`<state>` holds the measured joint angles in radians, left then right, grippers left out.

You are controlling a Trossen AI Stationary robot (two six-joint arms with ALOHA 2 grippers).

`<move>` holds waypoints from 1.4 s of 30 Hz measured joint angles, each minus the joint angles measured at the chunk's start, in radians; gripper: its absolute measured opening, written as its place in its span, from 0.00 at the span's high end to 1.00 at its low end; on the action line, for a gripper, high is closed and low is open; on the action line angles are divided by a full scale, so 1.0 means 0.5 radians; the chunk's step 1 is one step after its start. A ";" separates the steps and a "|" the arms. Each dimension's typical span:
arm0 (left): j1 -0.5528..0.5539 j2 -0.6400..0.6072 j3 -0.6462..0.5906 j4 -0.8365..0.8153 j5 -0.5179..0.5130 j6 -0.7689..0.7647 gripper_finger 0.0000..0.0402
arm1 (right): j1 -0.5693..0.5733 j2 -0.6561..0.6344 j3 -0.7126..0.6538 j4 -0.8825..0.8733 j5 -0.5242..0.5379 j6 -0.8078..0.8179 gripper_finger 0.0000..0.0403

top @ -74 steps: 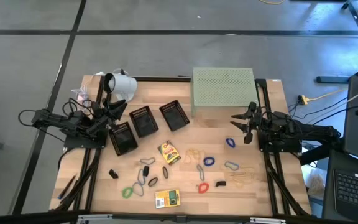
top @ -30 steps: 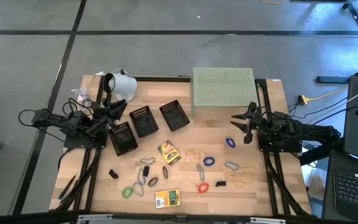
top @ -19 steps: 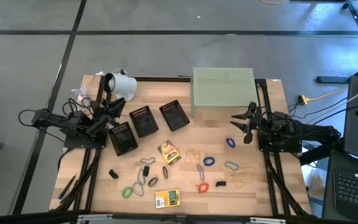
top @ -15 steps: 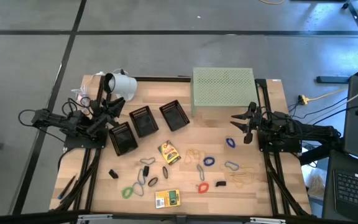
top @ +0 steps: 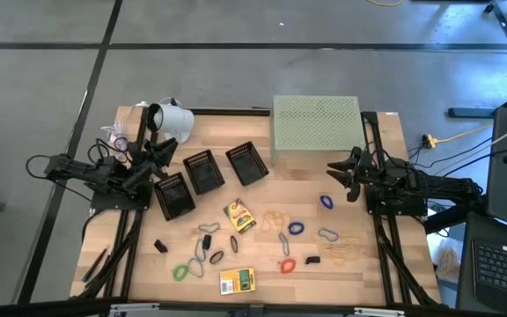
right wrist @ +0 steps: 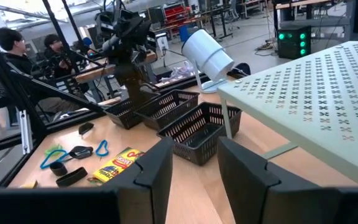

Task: Pick & Place Office Desk Supplies
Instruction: Put the black rubber band into the left black basket

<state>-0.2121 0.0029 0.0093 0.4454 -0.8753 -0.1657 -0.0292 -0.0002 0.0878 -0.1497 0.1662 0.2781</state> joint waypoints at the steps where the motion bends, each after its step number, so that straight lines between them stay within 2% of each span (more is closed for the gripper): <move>1: 0.000 0.001 0.000 0.000 0.030 0.082 0.72 | 0.000 0.000 0.000 0.001 -0.003 0.006 0.67; 4: 0.000 0.021 0.007 0.009 0.159 0.350 0.72 | 0.000 0.000 0.000 0.000 -0.005 0.005 0.67; 9: 0.000 0.130 0.165 0.059 0.121 0.636 0.68 | 0.000 0.000 0.000 0.001 -0.003 0.005 0.67; 14: 0.000 0.376 0.339 0.011 0.129 0.683 0.59 | 0.000 0.000 0.000 0.001 -0.002 0.005 0.67; 20: -0.003 0.779 0.372 -0.100 0.163 0.284 0.50 | 0.000 0.000 0.000 0.001 0.003 0.005 0.67; 25: -0.004 1.089 0.373 -0.086 0.493 -0.181 0.50 | 0.000 0.000 0.000 0.001 0.003 0.004 0.67; 28: -0.004 1.248 0.434 -0.085 0.544 -0.419 0.51 | 0.000 0.000 0.000 0.001 0.002 0.004 0.67; 34: -0.004 1.591 0.694 -0.218 0.726 -0.488 0.50 | 0.000 0.000 0.000 0.001 0.002 0.018 0.67; 39: -0.037 1.885 0.891 -0.361 1.086 -0.541 0.51 | 0.000 0.000 0.000 0.001 0.002 0.138 0.67; 42: -0.094 2.050 0.948 -0.358 1.212 -0.704 0.51 | 0.000 0.000 0.000 0.001 0.001 0.171 0.67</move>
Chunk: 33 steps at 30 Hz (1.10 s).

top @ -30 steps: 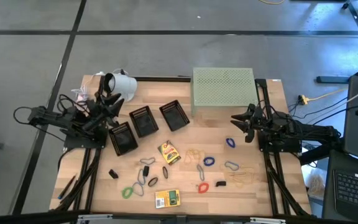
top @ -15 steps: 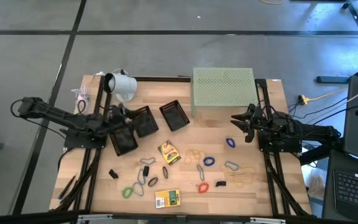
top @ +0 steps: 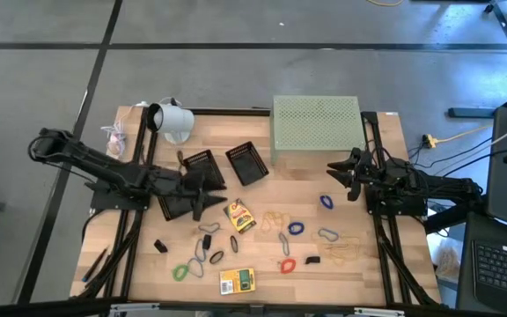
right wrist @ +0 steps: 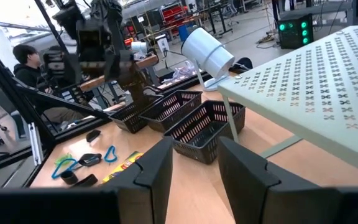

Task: Pick & Place Office Desk Supplies
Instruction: Put the black rubber band into the left black basket

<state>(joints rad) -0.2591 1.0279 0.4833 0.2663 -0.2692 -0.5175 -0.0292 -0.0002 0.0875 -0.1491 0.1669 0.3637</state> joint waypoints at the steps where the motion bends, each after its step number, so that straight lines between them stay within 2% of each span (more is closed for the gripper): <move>1: -0.030 0.055 0.011 0.000 0.004 -0.099 0.51 | 0.000 0.000 0.000 0.000 0.001 0.007 0.68; 9: -0.362 0.522 0.139 -0.003 -0.214 -0.889 0.51 | 0.000 0.000 0.000 0.000 0.001 0.028 0.68; 13: -0.515 0.705 0.334 -0.078 -0.356 -1.078 0.52 | 0.000 0.000 0.000 0.000 -0.001 0.028 0.68; 15: -0.574 0.770 0.460 -0.226 -0.372 -1.159 0.53 | 0.000 0.000 0.000 -0.001 -0.007 0.028 0.68; 19: -0.707 0.891 0.754 -0.758 -0.340 -1.339 0.56 | 0.000 0.000 0.000 -0.011 -0.007 0.008 0.68; 22: -0.800 0.975 0.963 -1.237 -0.184 -1.537 0.58 | 0.000 0.000 0.000 -0.031 -0.006 -0.053 0.68; 27: -0.914 1.094 1.159 -1.955 0.105 -2.266 0.59 | 0.000 0.000 0.000 -0.033 -0.005 -0.071 0.68; 30: -0.967 1.148 1.173 -2.188 0.336 -2.678 0.59 | 0.000 0.000 0.000 -0.033 -0.004 -0.099 0.68; 33: -1.020 1.217 1.172 -2.280 0.599 -3.031 0.59 | 0.000 0.000 0.000 -0.034 0.002 -0.129 0.68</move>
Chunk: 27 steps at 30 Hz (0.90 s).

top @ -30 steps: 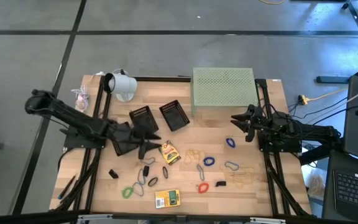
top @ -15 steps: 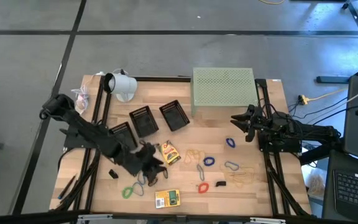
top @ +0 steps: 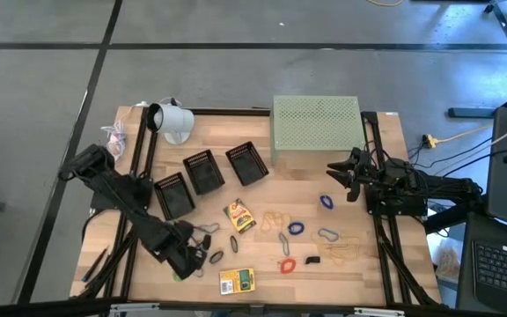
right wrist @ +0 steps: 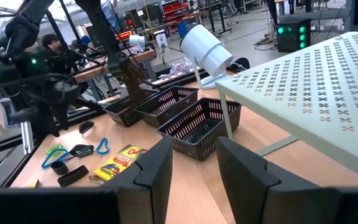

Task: Pick & Place Office Desk Supplies
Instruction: Put the black rubber band into the left black basket

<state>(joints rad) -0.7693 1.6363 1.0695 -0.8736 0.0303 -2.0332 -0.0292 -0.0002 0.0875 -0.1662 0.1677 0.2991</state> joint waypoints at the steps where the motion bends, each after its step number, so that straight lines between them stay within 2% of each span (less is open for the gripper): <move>1: -0.019 0.023 0.000 -0.020 0.083 -0.088 0.59 | 0.000 0.000 0.000 0.000 0.000 0.000 0.68; 4: -0.065 0.091 0.000 -0.040 0.247 -0.230 0.59 | 0.000 0.000 0.000 -0.001 0.000 -0.004 0.68; 10: -0.098 0.165 -0.001 -0.165 0.266 -0.266 0.59 | 0.000 0.000 0.000 -0.002 0.024 -0.086 0.68; 16: -0.095 0.178 -0.002 -0.443 0.431 -0.346 0.59 | 0.000 0.000 0.000 -0.005 0.135 -0.090 0.68; 19: -0.095 0.178 -0.006 -0.521 0.403 -0.374 0.59 | 0.000 0.000 0.000 -0.007 0.143 -0.090 0.68; 24: -0.075 0.178 -0.008 -0.504 0.233 -0.371 0.59 | 0.000 0.000 0.000 -0.013 0.143 -0.090 0.68; 27: -0.058 0.178 -0.008 -0.505 0.221 -0.371 0.59 | 0.000 0.000 0.000 -0.013 0.143 -0.089 0.67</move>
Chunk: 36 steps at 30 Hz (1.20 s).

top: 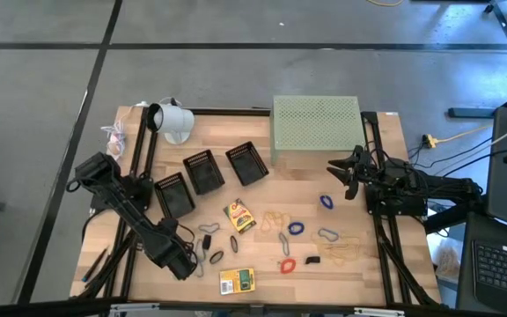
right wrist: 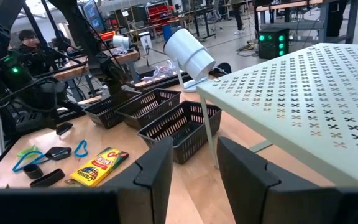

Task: Pick & Place Office Desk Supplies
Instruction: Put the black rubber band into the left black basket

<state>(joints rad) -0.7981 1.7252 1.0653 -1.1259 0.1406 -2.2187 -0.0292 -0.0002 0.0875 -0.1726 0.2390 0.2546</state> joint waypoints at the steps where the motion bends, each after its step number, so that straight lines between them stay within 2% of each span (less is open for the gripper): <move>1: 0.005 0.000 0.000 0.000 0.000 -0.004 0.59 | 0.000 0.000 0.000 0.000 0.000 0.000 0.67; 16: 0.031 0.231 0.000 0.086 0.021 -0.025 0.60 | 0.000 0.000 0.000 -0.001 0.000 -0.001 0.67; 20: 0.031 0.237 0.001 0.112 0.015 -0.024 0.68 | 0.000 0.000 0.000 -0.001 0.000 -0.002 0.67; 27: 0.035 0.243 -0.002 0.117 0.026 0.070 0.96 | 0.000 0.000 0.000 -0.001 0.000 -0.002 0.67; 31: 0.046 0.224 -0.002 0.113 0.023 0.117 0.99 | 0.000 0.000 0.000 -0.001 0.000 -0.002 0.67; 36: 0.085 0.060 -0.002 0.110 -0.037 0.198 0.99 | 0.000 0.000 0.000 -0.001 -0.001 -0.002 0.67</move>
<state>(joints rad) -0.7558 1.7555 1.0641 -1.0709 0.1218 -2.1196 -0.0292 -0.0002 0.0875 -0.1730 0.2386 0.2537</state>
